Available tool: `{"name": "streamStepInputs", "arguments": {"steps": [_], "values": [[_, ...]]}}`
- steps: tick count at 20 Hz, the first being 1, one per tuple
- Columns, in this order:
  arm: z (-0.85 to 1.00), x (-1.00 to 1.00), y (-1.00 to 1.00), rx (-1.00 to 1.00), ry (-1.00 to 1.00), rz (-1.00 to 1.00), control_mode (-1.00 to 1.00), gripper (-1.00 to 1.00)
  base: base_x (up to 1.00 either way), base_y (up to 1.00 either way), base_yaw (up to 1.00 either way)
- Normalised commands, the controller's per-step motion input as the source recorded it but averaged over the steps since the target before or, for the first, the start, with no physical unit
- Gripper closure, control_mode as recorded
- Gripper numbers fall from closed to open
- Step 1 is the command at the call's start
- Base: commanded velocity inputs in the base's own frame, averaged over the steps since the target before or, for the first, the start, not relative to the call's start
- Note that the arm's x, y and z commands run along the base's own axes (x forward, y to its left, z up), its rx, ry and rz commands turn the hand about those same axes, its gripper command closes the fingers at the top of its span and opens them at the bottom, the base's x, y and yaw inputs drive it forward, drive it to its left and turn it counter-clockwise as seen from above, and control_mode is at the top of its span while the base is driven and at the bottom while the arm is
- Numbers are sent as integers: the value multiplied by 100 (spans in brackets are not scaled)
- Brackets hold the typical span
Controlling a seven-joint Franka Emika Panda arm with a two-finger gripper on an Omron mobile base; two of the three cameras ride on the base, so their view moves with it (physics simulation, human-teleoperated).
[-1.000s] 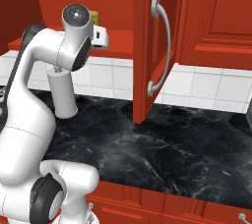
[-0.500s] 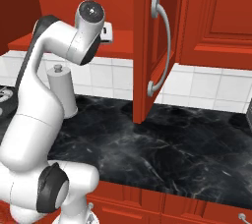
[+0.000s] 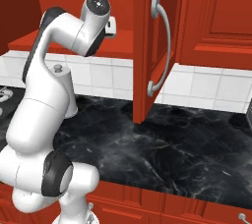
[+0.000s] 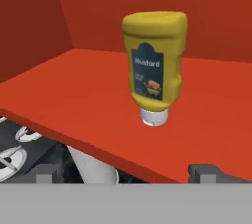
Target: Take 2 condiments from the cabinet and move them on the counter near the stove.Make sure the condiments are lined up with each other, next to each other.
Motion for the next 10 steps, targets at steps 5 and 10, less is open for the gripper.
{"name": "streamStepInputs", "arguments": {"steps": [5, 10], "values": [[5, 23, 0, 0, -2, 5, -100, -100, 0, 0, 0], [0, 20, 0, 0, -4, 12, -100, -100, 0, 0, 0]]}}
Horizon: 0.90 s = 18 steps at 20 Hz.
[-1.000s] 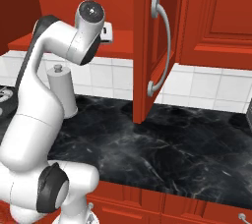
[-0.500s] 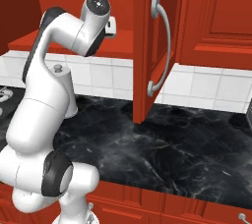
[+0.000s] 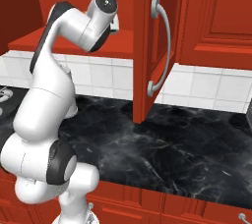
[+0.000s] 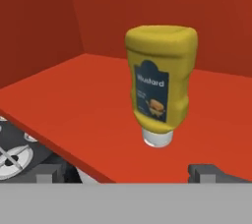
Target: Take 2 condiments from the cabinet and move them on the counter near the stove.Make sure the condiments are lined up with each other, next to each other.
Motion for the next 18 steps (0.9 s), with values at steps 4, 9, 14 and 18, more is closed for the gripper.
{"name": "streamStepInputs", "arguments": {"steps": [4, 9, 14, 18], "values": [[1, 22, -3, 0, -3, 16, -100, -100, 0, 0, 0], [6, 15, -3, 0, -2, 10, -100, -100, 0, 0, 0], [12, 11, -2, 0, 0, 3, -100, -100, 0, 0, 0], [9, 18, 0, 0, 0, 0, -100, -100, 0, 0, 0]]}}
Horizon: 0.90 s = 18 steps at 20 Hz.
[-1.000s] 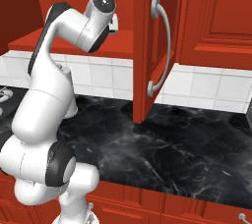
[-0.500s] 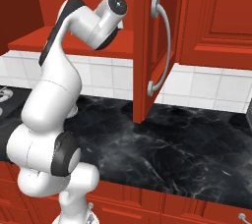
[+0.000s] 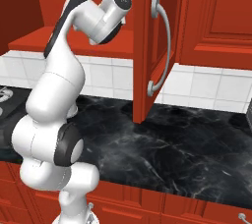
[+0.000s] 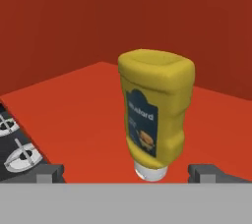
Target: Take 2 condiments from the cabinet and move them on the counter near the stove.Make sure the condiments are lined up with each other, next to each other.
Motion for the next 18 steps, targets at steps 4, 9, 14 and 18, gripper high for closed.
{"name": "streamStepInputs", "arguments": {"steps": [4, 9, 14, 18], "values": [[1, 20, 0, 0, 0, 0, -100, -100, 0, 0, 0], [0, 24, -1, 0, 0, 4, -100, -100, 0, 0, 0], [0, 29, -3, 0, 0, 9, -100, -100, 0, 0, 0], [0, 14, -2, 0, 0, 8, -100, -100, 0, 0, 0]]}}
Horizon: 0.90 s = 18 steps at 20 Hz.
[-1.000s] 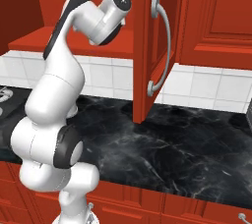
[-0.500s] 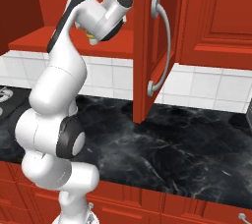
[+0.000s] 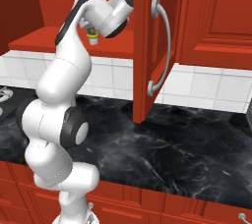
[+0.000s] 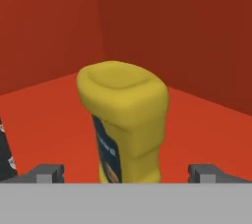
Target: Take 2 condiments from the cabinet and move them on the counter near the stove.Make sure the condiments are lined up with each other, next to each other.
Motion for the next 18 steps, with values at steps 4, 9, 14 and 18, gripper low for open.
{"name": "streamStepInputs", "arguments": {"steps": [4, 9, 14, 18], "values": [[0, 6, 0, 0, 0, 9, -100, -100, 0, 0, 0], [0, 1, 0, 0, 0, 7, -100, -100, 0, 0, 0], [0, 1, 0, 0, 0, 3, -100, -100, 0, 0, 0], [0, 0, 0, 0, 0, 2, -100, -100, 0, 0, 0]]}}
